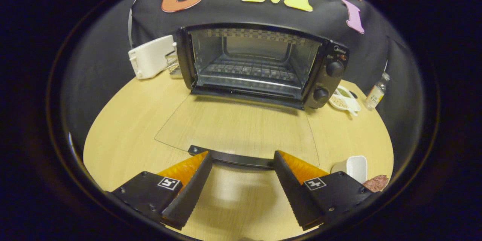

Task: Open the toaster oven, put the food inside, and close the toaster oven door.

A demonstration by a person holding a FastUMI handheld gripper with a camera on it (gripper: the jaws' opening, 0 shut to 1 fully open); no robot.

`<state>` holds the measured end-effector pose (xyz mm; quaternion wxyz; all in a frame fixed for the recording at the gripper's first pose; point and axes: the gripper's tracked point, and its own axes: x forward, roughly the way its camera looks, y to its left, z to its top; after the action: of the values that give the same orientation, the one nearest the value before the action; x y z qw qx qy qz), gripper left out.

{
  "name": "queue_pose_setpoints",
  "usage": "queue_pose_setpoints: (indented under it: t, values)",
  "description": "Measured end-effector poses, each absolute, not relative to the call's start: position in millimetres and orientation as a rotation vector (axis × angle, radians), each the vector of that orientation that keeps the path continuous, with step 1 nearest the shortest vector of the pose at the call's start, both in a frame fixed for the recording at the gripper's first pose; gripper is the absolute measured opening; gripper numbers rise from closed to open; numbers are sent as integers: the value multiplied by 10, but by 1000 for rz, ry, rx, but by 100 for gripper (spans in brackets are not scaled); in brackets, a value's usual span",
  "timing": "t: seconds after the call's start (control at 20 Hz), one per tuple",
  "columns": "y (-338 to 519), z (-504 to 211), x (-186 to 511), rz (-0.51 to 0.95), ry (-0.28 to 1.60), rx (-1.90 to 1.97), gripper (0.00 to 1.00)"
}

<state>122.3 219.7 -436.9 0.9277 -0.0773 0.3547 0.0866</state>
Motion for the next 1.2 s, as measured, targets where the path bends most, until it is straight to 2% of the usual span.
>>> queue_pose_setpoints:
  t: [0.2, 0.45, 0.7, 0.85, 0.95, 1.2]
  values:
    - [2171, -4337, 1232, 208, 713, -124, 100]
    - [1880, -3641, 1073, 292, 620, -27, 100]
    - [759, -2826, 1000, 319, 467, -39, 100]
    - [-73, -3006, 817, 289, 586, -6, 100]
    - [-441, -3210, 685, 299, 676, 112, 96]
    - [-698, -3707, 386, 425, 889, 346, 70]
